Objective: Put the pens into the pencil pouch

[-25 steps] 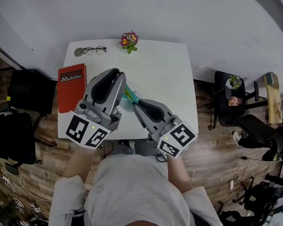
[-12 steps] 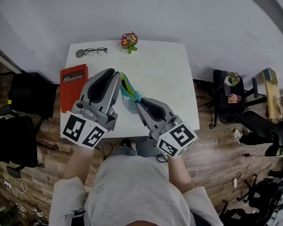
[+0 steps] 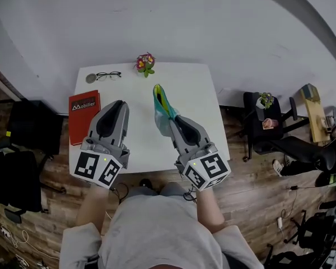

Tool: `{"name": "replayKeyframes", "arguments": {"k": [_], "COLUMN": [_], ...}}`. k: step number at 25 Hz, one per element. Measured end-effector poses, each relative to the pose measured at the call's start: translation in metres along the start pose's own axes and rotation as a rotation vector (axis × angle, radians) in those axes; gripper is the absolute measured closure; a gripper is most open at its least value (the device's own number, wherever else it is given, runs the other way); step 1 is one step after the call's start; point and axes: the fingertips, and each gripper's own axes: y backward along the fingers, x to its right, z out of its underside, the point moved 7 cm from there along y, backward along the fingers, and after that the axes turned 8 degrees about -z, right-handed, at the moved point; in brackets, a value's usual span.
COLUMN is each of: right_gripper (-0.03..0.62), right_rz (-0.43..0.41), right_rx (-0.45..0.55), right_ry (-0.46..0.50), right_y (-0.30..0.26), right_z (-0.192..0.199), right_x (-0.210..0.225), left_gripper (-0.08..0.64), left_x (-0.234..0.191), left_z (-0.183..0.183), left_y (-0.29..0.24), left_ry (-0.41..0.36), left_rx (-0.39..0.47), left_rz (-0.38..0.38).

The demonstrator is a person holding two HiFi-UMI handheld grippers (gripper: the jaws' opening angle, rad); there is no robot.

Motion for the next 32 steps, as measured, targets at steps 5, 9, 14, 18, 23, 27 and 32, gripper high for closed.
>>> {"name": "replayKeyframes", "arguments": {"k": [5, 9, 14, 18, 23, 27, 32], "right_gripper": [0.535, 0.535, 0.535, 0.535, 0.535, 0.535, 0.535], "right_rz": [0.070, 0.108, 0.142, 0.155, 0.175, 0.191, 0.208], "right_rx": [0.011, 0.019, 0.030, 0.049, 0.061, 0.070, 0.084], "right_ry": [0.080, 0.136, 0.169, 0.169, 0.171, 0.171, 0.168], "right_y": [0.016, 0.035, 0.065, 0.093, 0.122, 0.145, 0.167], "right_z": [-0.014, -0.027, -0.038, -0.042, -0.045, -0.044, -0.042], "right_x": [0.011, 0.017, 0.027, 0.036, 0.046, 0.052, 0.055], "left_gripper": [0.509, 0.511, 0.509, 0.511, 0.511, 0.511, 0.509], "left_x": [0.004, 0.019, 0.042, 0.062, 0.081, 0.097, 0.115], "left_z": [-0.002, -0.004, -0.005, -0.005, -0.004, -0.001, 0.001], "left_y": [0.010, 0.015, 0.022, 0.032, 0.042, 0.051, 0.060], "left_ry": [-0.031, -0.049, -0.060, -0.063, -0.084, -0.097, -0.105], "left_rx": [-0.002, -0.003, -0.003, 0.009, 0.021, 0.022, 0.030], "left_rz": [-0.056, -0.084, -0.122, -0.144, -0.182, -0.197, -0.208]}}
